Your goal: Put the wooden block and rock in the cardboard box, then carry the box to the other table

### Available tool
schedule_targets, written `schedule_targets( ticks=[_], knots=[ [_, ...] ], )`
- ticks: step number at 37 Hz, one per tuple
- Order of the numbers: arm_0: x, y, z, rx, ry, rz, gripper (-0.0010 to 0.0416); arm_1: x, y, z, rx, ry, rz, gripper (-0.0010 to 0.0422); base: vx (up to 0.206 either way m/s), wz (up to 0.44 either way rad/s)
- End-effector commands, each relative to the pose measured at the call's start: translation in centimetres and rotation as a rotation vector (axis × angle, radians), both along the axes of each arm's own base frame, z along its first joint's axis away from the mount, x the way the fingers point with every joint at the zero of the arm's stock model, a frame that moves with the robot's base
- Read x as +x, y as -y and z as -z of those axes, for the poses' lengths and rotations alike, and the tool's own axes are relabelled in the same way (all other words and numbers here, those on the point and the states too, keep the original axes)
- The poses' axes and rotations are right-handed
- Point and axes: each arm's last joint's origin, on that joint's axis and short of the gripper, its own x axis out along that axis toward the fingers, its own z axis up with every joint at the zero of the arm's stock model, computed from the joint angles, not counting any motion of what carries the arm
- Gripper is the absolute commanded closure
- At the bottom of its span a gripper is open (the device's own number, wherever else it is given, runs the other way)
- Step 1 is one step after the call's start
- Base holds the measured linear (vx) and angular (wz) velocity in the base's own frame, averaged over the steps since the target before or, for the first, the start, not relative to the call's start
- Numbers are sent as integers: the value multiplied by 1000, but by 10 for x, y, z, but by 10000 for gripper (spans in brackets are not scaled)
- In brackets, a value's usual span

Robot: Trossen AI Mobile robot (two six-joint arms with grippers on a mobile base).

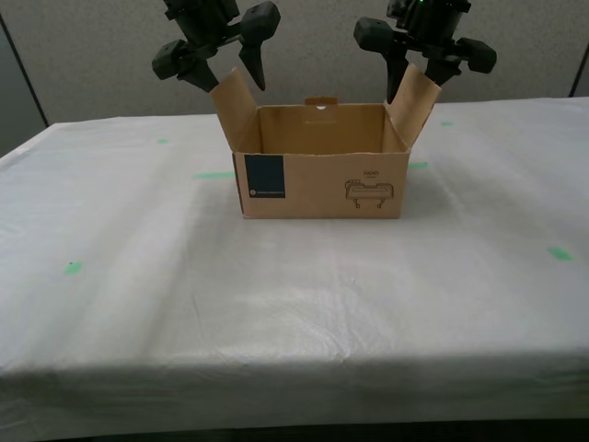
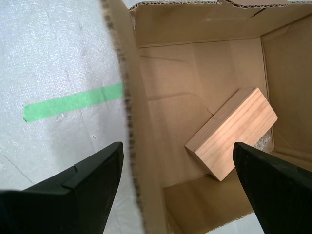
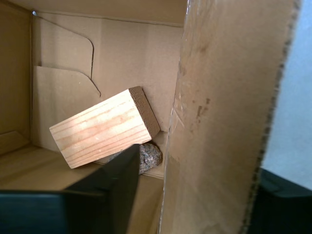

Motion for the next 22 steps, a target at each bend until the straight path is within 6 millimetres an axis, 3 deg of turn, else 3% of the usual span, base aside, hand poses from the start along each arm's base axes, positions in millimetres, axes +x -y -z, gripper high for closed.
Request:
schedule_targets(
  ticks=[1, 9, 17, 22],
  knots=[
    [0, 1, 0, -18, 8, 6, 138, 0, 0, 0, -5, 1, 4, 108, 0, 0],
    [0, 1, 0, -20, 9, 8, -2, 0, 0, 0, -5, 1, 4, 108, 0, 0],
    [0, 1, 0, -22, 11, -2, 47, 0, 0, -1, -6, 5, 5, 108, 0, 0],
    [0, 1, -1, -21, 12, -1, 51, 1, 1, -1, -7, 7, 5, 108, 0, 0]
  ],
)
